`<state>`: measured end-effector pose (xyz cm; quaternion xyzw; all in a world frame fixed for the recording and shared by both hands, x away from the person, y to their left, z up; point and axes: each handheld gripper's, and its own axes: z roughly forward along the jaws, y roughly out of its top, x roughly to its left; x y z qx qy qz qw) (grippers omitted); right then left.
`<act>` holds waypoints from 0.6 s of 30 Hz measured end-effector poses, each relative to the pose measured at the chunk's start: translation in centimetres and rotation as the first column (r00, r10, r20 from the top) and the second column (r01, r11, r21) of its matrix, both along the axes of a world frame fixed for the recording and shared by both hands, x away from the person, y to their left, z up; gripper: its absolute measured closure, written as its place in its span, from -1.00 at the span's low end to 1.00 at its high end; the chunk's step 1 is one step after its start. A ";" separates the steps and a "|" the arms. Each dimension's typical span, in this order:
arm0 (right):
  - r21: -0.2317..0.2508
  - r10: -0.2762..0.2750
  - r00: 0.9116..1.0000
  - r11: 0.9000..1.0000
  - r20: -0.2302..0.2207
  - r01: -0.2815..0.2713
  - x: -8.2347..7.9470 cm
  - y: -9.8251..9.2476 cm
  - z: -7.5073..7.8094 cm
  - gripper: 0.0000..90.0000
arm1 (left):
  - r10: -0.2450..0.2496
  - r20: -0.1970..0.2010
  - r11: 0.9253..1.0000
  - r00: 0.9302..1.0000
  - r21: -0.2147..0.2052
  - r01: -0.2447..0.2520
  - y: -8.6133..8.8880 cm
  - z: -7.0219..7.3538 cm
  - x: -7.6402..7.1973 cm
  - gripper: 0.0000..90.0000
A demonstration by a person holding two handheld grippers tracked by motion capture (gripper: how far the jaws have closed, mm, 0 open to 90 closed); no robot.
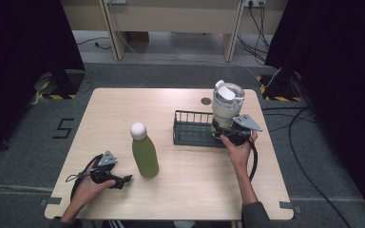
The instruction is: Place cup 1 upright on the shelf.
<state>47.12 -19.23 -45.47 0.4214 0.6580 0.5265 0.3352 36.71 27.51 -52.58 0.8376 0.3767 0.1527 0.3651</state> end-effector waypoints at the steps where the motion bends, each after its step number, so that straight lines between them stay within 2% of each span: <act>1: 0.003 -0.001 1.000 1.000 -0.010 0.001 -0.1 0.0 0.0 -0.80 | 0.001 0.000 1.000 1.000 0.000 -0.001 0.0 0.0 0.0 -1.00; 8: -0.008 -0.003 1.000 1.000 -0.015 0.003 -0.6 -0.2 -0.1 -0.78 | 0.000 0.000 1.000 1.000 0.000 0.000 0.0 0.0 0.0 -1.00; 14: -0.015 -0.002 0.999 1.000 -0.035 0.001 -1.4 -0.6 -0.2 -0.71 | 0.000 0.000 1.000 1.000 0.000 0.000 0.0 0.0 0.0 -1.00; 15: -0.029 -0.009 0.999 1.000 -0.039 0.008 -1.6 -0.7 -0.2 -0.69 | 0.000 0.000 1.000 1.000 0.000 0.000 0.0 0.0 0.0 -1.00; 17: -0.021 -0.009 0.999 1.000 -0.047 0.008 -1.9 -0.7 -0.1 -0.67 | 0.000 0.000 1.000 1.000 0.000 0.000 0.0 0.0 0.0 -1.00; 18: -0.023 -0.013 0.999 1.000 -0.038 0.012 -2.0 -0.8 -0.1 -0.67 | 0.000 0.000 1.000 1.000 0.000 0.000 0.0 0.0 0.0 -1.00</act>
